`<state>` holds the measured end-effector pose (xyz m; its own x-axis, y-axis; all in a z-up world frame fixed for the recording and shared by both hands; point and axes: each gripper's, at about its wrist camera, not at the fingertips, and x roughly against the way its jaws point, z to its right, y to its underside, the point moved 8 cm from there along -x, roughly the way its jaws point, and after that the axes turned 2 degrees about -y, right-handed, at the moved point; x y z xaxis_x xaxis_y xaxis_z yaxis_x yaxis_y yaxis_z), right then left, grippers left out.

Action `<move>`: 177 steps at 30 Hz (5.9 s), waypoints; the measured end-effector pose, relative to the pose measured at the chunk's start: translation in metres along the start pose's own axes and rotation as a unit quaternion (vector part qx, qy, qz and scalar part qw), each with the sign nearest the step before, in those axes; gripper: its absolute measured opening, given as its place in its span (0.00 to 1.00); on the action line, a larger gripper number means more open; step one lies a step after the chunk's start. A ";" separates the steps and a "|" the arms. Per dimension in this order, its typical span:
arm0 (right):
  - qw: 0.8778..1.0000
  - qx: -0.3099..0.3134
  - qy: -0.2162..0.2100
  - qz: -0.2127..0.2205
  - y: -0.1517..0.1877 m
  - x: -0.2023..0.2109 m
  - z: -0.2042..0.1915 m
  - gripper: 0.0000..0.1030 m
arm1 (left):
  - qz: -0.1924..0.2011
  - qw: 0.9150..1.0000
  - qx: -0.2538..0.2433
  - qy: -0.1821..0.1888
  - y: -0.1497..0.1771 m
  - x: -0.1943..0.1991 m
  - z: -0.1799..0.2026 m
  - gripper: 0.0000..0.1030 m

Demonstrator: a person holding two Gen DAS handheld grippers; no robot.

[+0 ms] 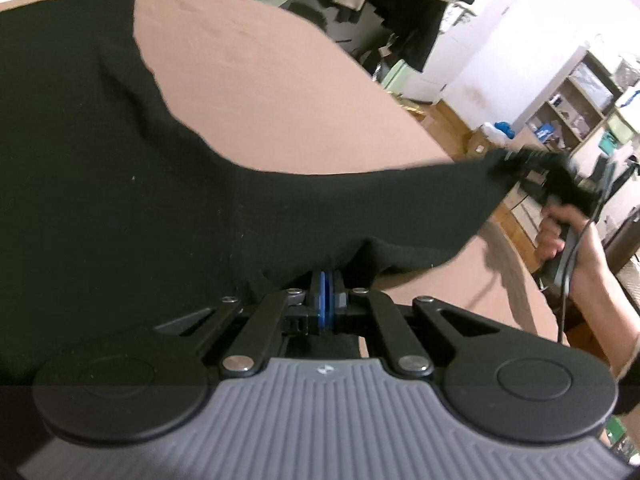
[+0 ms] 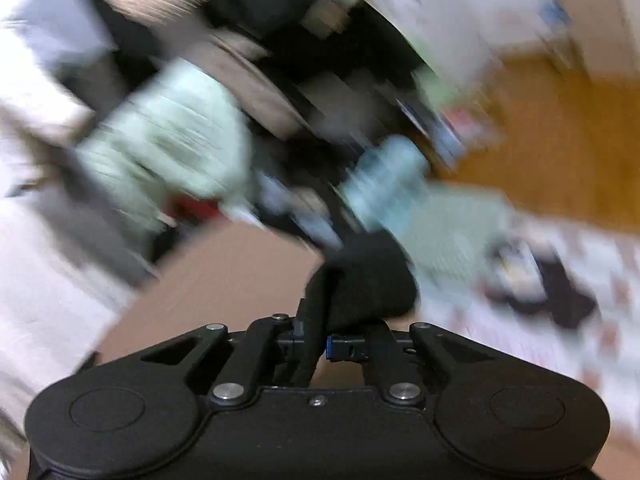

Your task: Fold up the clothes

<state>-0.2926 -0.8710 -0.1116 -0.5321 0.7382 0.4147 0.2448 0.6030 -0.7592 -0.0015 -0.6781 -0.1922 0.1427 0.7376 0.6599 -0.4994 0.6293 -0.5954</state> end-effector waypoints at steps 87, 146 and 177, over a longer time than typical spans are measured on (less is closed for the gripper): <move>0.670 0.537 -0.462 -0.222 0.472 0.228 -0.492 0.10 | 0.251 0.761 0.417 -0.429 0.335 0.576 -0.407 0.21; 0.873 0.319 -0.292 -0.224 0.300 0.167 -0.337 0.50 | 0.128 0.956 -0.101 -0.244 -0.009 0.205 -0.078 0.52; 0.927 0.287 -0.212 -0.115 0.223 0.097 -0.340 0.10 | 0.010 0.943 0.041 -0.330 0.098 0.230 -0.215 0.07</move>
<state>-0.0143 -0.5621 -0.0704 -0.8174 0.3515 0.4564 -0.3208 0.3802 -0.8675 0.1663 -0.3939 -0.1979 -0.4162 0.4193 0.8069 -0.5648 0.5762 -0.5907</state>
